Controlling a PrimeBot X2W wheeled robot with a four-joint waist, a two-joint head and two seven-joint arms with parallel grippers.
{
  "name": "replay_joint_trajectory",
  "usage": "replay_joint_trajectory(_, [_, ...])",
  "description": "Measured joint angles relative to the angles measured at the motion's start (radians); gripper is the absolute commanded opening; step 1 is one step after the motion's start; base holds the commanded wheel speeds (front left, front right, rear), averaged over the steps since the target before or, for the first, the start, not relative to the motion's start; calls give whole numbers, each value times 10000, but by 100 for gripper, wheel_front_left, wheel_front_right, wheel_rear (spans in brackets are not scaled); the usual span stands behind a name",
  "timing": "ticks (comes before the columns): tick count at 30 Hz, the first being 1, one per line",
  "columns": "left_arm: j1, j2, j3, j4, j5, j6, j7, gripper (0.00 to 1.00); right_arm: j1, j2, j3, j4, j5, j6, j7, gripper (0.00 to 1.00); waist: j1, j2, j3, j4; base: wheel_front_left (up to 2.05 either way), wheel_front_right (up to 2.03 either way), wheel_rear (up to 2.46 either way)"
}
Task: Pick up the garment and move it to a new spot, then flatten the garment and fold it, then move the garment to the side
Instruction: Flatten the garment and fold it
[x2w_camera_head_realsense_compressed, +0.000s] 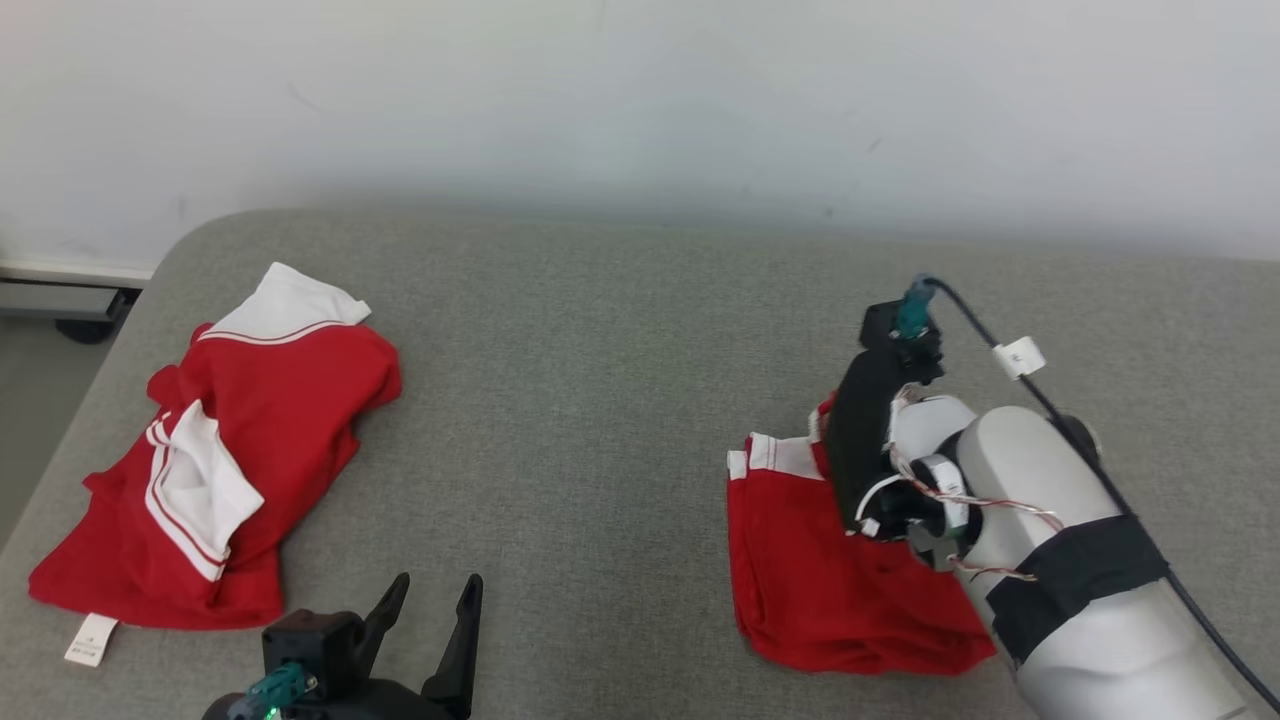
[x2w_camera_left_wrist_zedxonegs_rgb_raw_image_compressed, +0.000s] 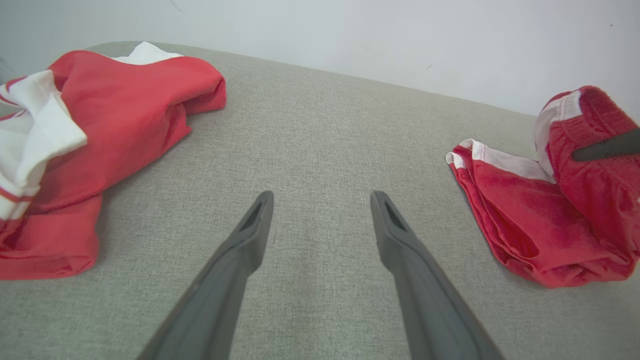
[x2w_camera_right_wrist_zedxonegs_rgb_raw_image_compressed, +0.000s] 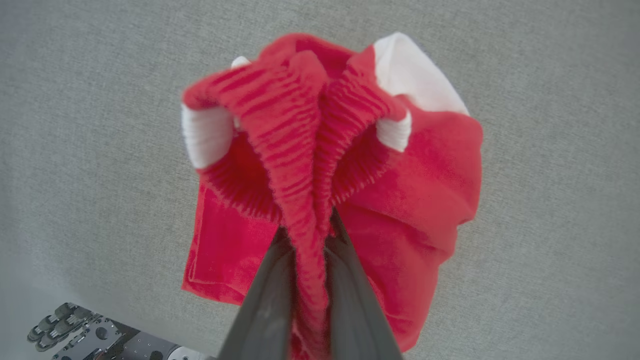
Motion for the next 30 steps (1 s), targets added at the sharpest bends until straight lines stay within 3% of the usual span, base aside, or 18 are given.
replay_joint_trajectory(6, [-95, -81, 17, 155, -2, 0, -19, 100, -20, 19, 984, 13, 888, -50, -100, 0, 0, 0, 160, 275, 0, 0, 0])
replay_joint_trajectory(12, [-105, -88, 58, 222, -2, 0, -117, 100, -29, 19, 1112, 349, 1093, -50, -305, 0, 0, 1, 216, 363, 0, 0, 0])
replay_joint_trajectory(13, [-105, -86, 96, 226, -2, 2, -167, 100, -39, 13, 1156, 397, 1131, -52, -389, 8, 0, 1, 217, 358, 0, 0, 0])
replay_joint_trajectory(14, [-108, -82, 130, 234, -2, 2, -180, 100, -55, 13, 1143, 422, 1168, -52, -483, 93, 0, 0, 218, 345, 0, 0, 0])
replay_joint_trajectory(15, [-117, -81, 140, 244, -2, 2, -180, 100, -82, 15, 1137, 451, 1223, -50, -545, 100, 0, 0, 218, 338, 0, 0, 0])
replay_joint_trajectory(23, [-125, -38, 230, 326, -4, 2, -280, 100, -686, 4, 1538, 207, 2128, -52, -1254, 100, 0, 0, 157, 166, 0, 0, 0])
replay_joint_trajectory(30, [-117, 35, 288, 408, -6, 6, -326, 100, -1182, 19, 1459, 136, 1756, -52, -1730, 100, 0, 0, 15, -18, 0, 0, 0])
